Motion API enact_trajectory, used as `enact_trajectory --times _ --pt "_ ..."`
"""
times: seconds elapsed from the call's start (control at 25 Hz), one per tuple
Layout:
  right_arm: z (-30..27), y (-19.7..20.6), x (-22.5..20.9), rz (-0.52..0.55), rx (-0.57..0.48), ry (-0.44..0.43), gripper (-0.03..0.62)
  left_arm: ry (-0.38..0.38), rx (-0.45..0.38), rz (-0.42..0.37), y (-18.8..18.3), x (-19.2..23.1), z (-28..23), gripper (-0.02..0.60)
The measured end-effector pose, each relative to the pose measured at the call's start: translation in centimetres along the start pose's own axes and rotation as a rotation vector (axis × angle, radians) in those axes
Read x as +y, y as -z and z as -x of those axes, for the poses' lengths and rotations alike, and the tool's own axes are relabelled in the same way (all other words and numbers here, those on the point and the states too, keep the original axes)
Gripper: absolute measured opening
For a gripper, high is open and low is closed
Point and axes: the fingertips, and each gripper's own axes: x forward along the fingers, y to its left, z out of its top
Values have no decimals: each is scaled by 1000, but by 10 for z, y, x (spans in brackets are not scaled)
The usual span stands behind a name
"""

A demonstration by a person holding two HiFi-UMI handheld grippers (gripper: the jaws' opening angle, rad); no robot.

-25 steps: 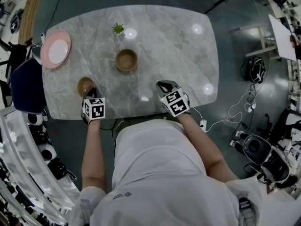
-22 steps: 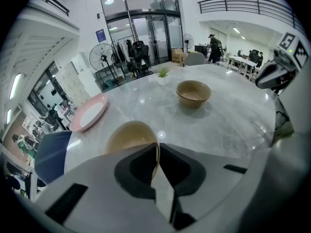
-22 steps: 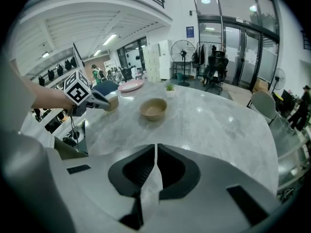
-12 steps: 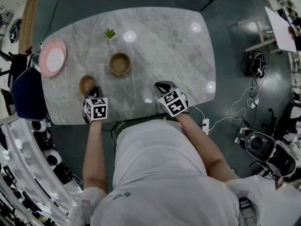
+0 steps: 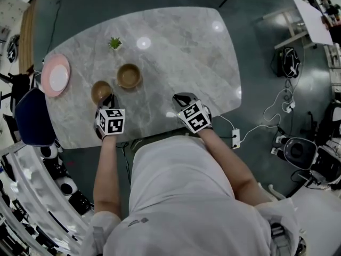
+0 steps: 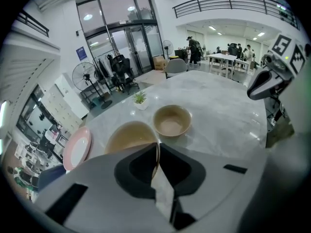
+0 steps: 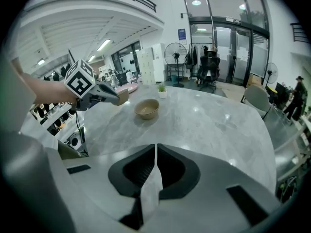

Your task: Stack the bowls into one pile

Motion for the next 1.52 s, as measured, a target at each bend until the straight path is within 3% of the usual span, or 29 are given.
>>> enact_trajectory --times 0.72,1.52 --pt "37 44 -25 -167 -10 126 26 124 -51 -177 -58 -52 -25 20" --pt "58 83 -28 -298 22 225 26 242 -19 -285 -63 -86 -62 20"
